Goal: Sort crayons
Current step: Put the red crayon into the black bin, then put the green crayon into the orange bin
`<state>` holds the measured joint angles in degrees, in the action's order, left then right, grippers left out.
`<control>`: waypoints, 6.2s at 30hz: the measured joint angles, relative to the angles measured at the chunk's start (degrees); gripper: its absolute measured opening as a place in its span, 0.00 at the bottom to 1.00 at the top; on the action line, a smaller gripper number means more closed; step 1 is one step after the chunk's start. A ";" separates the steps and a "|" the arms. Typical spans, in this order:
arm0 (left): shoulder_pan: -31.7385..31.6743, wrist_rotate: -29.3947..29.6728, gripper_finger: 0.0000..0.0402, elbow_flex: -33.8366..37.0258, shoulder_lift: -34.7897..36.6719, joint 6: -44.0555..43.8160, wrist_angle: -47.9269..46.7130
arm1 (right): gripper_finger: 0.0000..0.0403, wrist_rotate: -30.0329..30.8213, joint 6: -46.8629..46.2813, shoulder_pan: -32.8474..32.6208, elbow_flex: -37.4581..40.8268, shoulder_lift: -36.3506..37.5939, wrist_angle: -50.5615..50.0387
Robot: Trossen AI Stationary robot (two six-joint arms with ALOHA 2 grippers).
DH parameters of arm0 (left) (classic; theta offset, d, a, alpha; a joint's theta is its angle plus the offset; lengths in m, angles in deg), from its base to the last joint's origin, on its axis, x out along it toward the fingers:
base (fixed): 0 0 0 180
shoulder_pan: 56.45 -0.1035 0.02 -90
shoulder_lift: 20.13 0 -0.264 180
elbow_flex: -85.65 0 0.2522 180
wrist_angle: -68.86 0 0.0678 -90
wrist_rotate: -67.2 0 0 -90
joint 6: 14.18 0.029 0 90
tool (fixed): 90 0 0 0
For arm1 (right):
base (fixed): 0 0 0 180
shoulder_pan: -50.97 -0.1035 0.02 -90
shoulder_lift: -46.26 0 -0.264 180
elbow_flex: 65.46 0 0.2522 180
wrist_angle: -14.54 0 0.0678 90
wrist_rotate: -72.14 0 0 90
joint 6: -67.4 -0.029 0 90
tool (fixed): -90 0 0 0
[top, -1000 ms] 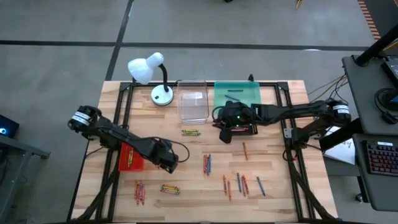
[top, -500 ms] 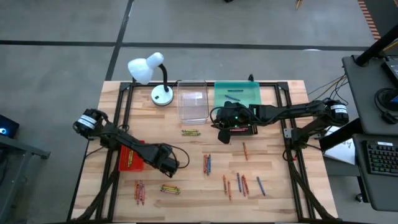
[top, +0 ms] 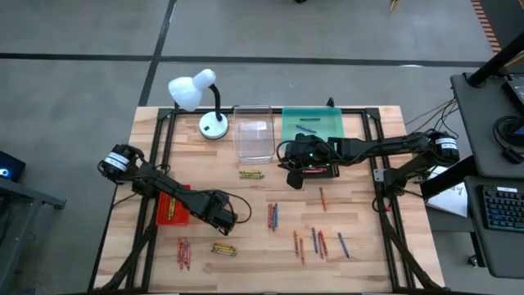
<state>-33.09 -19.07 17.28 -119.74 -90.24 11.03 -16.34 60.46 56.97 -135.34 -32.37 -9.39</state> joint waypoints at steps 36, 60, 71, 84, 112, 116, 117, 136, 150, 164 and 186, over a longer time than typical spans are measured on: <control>-0.66 32.88 0.00 5.99 24.49 69.38 36.46 | 0.19 -19.53 6.95 -0.77 2.54 -9.58 37.46; -1.42 31.88 0.00 30.35 27.90 80.99 93.68 | 0.43 -20.05 6.59 -2.87 -5.35 -14.40 46.52; -1.88 36.21 0.00 29.24 26.79 81.08 93.68 | 0.38 -21.51 8.50 -3.52 -10.38 -19.43 46.46; -1.88 36.02 0.18 29.31 26.92 80.54 93.74 | 0.05 -20.80 6.81 -3.38 -10.27 -17.67 42.17; -29.72 26.12 0.26 16.05 32.09 94.61 61.82 | 0.04 1.39 14.25 14.62 -9.44 -11.47 -42.64; -36.35 18.83 0.23 12.73 32.26 93.59 55.39 | 0.07 1.15 15.81 15.60 -9.42 -12.69 -43.46; -37.46 16.82 0.23 12.22 32.26 92.92 54.21 | 0.09 1.15 15.81 15.74 -9.40 -12.77 -43.60; -39.57 13.64 0.21 8.29 32.24 89.66 46.07 | 0.26 1.04 14.43 15.78 -13.13 -12.55 -43.30; -30.17 13.57 0.21 -2.25 30.53 50.00 -0.65 | 0.19 -4.57 12.85 14.29 -15.86 -7.42 -42.36; -15.40 12.44 0.21 -2.25 25.63 22.93 -4.62 | 0.17 -4.70 14.36 11.73 -15.80 -3.89 -32.26; -7.31 10.52 0.41 -2.25 8.76 12.00 -10.01 | 0.17 -4.72 13.42 3.47 -14.58 -3.93 -24.85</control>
<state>-40.41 -8.55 15.03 -110.98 -78.25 1.01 -21.06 73.88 60.44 -149.92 -36.31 -34.24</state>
